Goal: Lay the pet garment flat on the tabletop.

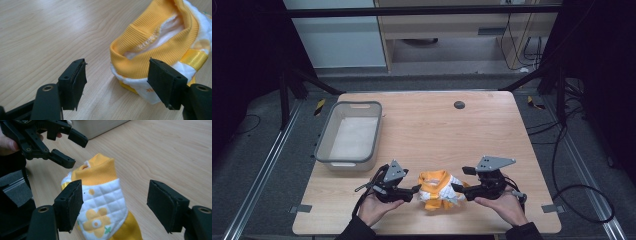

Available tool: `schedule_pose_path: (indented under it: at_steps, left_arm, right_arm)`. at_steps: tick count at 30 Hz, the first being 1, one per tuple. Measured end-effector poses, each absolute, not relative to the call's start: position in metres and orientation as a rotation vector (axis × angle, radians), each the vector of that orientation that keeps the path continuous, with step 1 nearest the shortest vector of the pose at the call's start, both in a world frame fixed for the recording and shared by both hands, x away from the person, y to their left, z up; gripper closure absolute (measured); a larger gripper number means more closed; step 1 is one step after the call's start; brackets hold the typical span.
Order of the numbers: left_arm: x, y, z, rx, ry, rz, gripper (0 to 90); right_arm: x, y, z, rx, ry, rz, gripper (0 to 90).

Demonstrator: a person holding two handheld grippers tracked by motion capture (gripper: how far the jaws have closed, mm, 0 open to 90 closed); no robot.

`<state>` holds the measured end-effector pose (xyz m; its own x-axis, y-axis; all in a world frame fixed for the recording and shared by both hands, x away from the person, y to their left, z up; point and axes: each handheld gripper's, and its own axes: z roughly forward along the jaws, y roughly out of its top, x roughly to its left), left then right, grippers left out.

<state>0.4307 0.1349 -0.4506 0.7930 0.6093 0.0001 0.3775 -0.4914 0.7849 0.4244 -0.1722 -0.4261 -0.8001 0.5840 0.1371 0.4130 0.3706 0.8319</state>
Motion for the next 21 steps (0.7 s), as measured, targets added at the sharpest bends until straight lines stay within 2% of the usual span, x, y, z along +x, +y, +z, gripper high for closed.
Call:
schedule_pose_path:
  at_steps: [9,21]
  left_arm:
    - [0.433,0.129,-0.456,2.158,0.712,0.315,28.2]
    - [0.439,0.13,-0.458,2.157,0.717,0.291,26.0]
  right_arm:
    - [0.428,-0.165,-0.441,0.897,2.514,1.373,30.8]
    - [0.428,-0.167,-0.447,0.893,2.561,1.37,56.8]
